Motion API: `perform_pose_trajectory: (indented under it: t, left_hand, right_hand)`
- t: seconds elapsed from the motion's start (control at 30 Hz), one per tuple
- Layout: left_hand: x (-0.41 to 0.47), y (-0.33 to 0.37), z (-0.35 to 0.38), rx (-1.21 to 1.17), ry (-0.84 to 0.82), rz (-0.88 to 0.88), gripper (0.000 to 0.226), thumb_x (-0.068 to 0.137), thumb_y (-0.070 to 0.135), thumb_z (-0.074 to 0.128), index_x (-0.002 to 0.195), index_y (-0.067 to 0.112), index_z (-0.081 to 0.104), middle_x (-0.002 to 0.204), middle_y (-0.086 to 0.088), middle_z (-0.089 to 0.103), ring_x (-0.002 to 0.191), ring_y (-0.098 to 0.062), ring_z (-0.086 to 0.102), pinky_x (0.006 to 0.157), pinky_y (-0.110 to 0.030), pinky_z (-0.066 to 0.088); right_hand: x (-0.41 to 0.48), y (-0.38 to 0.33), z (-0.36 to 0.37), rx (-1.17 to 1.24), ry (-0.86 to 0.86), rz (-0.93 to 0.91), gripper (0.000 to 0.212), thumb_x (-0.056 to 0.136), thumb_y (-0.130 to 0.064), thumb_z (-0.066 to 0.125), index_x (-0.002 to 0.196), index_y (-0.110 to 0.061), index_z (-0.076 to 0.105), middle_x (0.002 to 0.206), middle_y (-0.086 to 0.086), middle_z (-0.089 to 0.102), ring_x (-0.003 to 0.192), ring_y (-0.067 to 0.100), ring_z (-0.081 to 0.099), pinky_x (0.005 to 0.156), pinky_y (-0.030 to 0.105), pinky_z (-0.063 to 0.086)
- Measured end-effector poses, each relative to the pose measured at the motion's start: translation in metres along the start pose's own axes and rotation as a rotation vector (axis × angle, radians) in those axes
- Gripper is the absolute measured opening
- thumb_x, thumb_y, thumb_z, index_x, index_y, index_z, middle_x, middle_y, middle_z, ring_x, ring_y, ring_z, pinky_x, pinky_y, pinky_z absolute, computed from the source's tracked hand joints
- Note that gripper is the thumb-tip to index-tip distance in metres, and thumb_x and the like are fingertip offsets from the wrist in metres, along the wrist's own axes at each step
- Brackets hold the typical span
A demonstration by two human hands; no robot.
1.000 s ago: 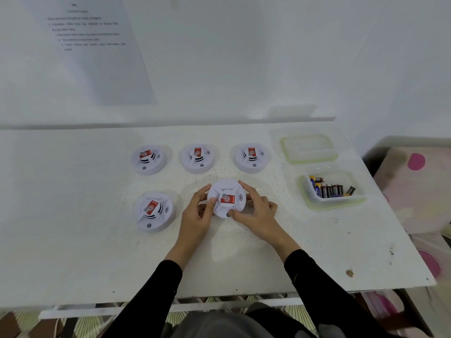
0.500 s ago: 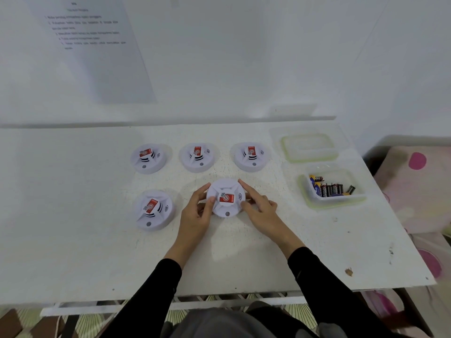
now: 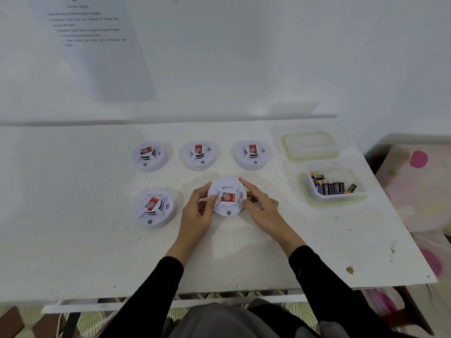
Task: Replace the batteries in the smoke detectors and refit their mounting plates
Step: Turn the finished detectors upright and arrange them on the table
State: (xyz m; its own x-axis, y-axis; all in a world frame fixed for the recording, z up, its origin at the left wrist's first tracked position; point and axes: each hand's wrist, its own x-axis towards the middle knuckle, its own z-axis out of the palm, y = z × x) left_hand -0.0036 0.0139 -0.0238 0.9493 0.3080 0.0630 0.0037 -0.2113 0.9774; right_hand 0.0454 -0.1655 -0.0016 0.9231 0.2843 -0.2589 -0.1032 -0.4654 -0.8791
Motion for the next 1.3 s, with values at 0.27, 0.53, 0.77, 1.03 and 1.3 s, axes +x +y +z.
perform_pose_trajectory:
  t: [0.27,0.53,0.77,1.03,1.3]
  left_hand:
    - [0.001,-0.006,-0.001,0.049,0.013,0.040,0.036,0.099,0.020,0.058,0.135,0.016,0.059,0.126,0.007,0.066,0.112,-0.003,0.064,0.088,-0.019,0.053]
    - [0.003,-0.009,-0.002,0.116,0.037,0.095,0.034,0.099,0.019,0.058,0.133,0.015,0.061,0.125,0.004,0.064,0.103,0.001,0.064,0.083,-0.016,0.052]
    - [0.002,-0.011,-0.002,0.095,0.037,0.084,0.034,0.099,0.020,0.059,0.133,0.019,0.060,0.127,0.006,0.064,0.105,-0.007,0.066,0.086,-0.022,0.054]
    - [0.002,-0.009,-0.002,0.087,0.031,0.084,0.034,0.099,0.019,0.058,0.134,0.019,0.059,0.126,0.006,0.064,0.106,0.001,0.064,0.086,-0.018,0.053]
    - [0.002,-0.009,-0.001,0.074,0.025,0.073,0.034,0.099,0.019,0.058,0.133,0.022,0.059,0.127,0.007,0.064,0.109,-0.001,0.063,0.089,-0.019,0.053]
  right_hand:
    - [-0.005,-0.005,-0.002,-0.021,0.020,0.008,0.047,0.098,-0.033,0.046,0.139,-0.053,0.035,0.112,-0.012,0.052,0.105,-0.008,0.032,0.105,0.025,0.020]
    - [-0.001,-0.001,-0.001,-0.037,0.014,-0.001,0.045,0.098,-0.037,0.045,0.141,-0.050,0.038,0.117,-0.012,0.057,0.107,-0.014,0.030,0.100,0.020,0.011]
    - [0.007,0.012,0.001,-0.017,-0.005,-0.033,0.045,0.094,-0.040,0.046,0.137,-0.054,0.040,0.119,-0.014,0.060,0.121,0.008,0.041,0.100,0.017,0.016]
    - [0.011,0.018,0.001,0.003,-0.031,-0.041,0.050,0.084,-0.056,0.044,0.133,-0.062,0.038,0.120,-0.015,0.061,0.125,0.016,0.043,0.112,0.031,0.022]
    - [0.011,0.017,0.000,0.011,-0.022,-0.067,0.049,0.085,-0.051,0.045,0.134,-0.059,0.040,0.118,-0.018,0.062,0.123,0.013,0.045,0.115,0.037,0.021]
